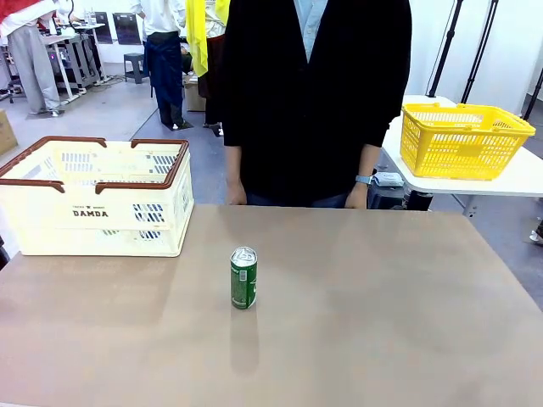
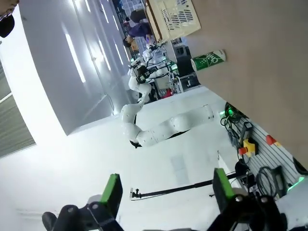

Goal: Place the drinks into the Shopping basket.
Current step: Pick up one drink and place it into the Shopping basket.

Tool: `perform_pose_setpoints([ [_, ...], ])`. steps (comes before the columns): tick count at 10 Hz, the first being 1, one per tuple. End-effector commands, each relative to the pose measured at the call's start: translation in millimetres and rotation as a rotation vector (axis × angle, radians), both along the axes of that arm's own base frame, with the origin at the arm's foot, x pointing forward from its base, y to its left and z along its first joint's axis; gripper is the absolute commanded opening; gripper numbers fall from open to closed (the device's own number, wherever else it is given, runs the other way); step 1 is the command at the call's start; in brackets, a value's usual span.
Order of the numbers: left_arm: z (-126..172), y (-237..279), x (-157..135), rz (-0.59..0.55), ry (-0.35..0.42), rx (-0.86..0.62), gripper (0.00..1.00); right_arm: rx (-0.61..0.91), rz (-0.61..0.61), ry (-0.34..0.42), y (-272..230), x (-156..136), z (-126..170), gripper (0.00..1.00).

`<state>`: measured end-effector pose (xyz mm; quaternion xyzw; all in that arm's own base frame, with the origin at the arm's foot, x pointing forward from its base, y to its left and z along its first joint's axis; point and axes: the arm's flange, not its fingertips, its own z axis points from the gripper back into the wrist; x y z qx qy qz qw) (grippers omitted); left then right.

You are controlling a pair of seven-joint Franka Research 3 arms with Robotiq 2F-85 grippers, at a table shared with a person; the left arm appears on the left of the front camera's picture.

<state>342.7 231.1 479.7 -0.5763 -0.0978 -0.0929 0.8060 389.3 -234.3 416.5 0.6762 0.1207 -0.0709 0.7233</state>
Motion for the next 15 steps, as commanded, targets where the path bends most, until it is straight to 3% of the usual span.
perform_pose_setpoints([
  [1,1.4,-2.6,-2.6,0.004,0.001,0.005,1.0,0.005,-0.041,0.028,-8.3,1.6,10.3,1.0],
  [10,0.0,0.0,0.0,0.0,0.0,0.0,1.0,0.005,-0.041,0.028,-8.3,1.6,10.3,1.0],
  [11,21.7,-20.6,-7.5,0.039,0.027,0.084,1.0,0.005,-0.041,0.028,-8.3,1.6,10.3,1.0],
  [13,63.8,-108.7,-52.1,0.109,0.078,0.247,1.0,0.005,-0.041,0.028,-8.3,1.6,10.3,1.0],
  [14,73.6,-167.2,-73.5,0.24,0.12,0.423,1.0,0.005,-0.041,0.028,-8.3,1.6,10.3,1.0],
  [15,78.8,-214.9,-85.3,0.171,0.1,0.47,1.0,0.005,-0.041,0.028,-8.3,1.6,10.3,1.0],
])
